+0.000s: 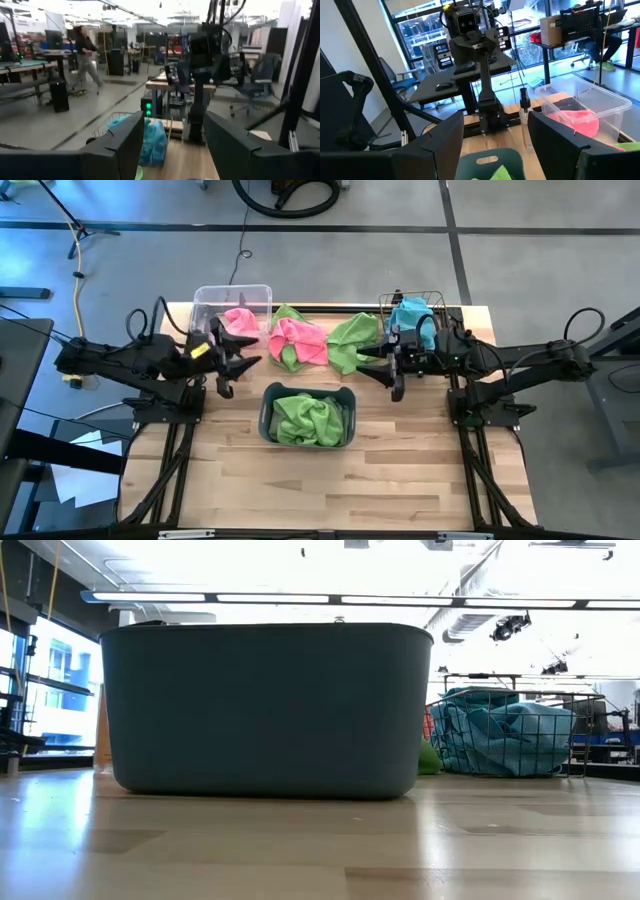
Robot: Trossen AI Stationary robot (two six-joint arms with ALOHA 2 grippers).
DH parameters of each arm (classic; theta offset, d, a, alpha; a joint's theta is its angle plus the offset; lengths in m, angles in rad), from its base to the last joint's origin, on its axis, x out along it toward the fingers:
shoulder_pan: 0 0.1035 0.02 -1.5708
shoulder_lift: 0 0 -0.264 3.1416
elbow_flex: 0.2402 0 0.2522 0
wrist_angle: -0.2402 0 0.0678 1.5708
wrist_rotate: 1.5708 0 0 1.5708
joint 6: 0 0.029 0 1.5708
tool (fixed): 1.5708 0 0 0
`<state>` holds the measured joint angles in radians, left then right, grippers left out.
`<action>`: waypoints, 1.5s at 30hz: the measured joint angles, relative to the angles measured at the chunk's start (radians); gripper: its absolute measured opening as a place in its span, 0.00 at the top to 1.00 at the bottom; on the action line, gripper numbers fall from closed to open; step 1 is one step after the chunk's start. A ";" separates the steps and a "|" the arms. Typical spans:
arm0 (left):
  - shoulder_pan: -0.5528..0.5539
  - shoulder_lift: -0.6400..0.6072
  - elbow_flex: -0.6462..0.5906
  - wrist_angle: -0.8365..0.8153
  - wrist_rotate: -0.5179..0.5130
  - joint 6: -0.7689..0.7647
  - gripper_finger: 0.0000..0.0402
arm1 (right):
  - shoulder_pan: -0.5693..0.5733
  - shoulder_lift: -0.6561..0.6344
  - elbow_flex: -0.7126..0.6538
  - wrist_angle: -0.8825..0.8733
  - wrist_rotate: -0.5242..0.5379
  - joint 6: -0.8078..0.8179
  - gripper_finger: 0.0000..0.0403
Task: Sort microfiber towel by color & place in baskets
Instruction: Put the green microfiber cloth into the blue bin
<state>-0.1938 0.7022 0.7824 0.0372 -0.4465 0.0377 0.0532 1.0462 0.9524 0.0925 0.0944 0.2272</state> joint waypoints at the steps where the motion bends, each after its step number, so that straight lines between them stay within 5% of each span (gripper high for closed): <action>1: -0.003 0.006 0.000 0.000 0.000 0.000 0.52 | 0.000 0.000 0.000 0.000 0.000 0.000 0.45; 25: -0.005 0.014 0.001 0.020 -0.009 -0.061 0.52 | -0.024 0.002 0.000 -0.002 0.010 -0.001 0.45; 33: -0.005 0.014 0.001 0.020 -0.066 -0.063 0.52 | -0.109 0.102 0.027 -0.013 0.010 0.088 0.45; 38: 0.003 0.014 0.001 0.020 -0.114 -0.062 0.52 | -0.198 0.234 0.184 -0.151 0.014 0.096 0.45; 45: 0.033 0.014 0.001 0.011 -0.113 -0.015 0.52 | -0.371 0.484 0.561 -0.631 0.101 0.293 0.45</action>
<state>-0.1607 0.7166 0.7830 0.0484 -0.5594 0.0225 -0.3183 1.5301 1.5130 -0.5388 0.1955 0.5203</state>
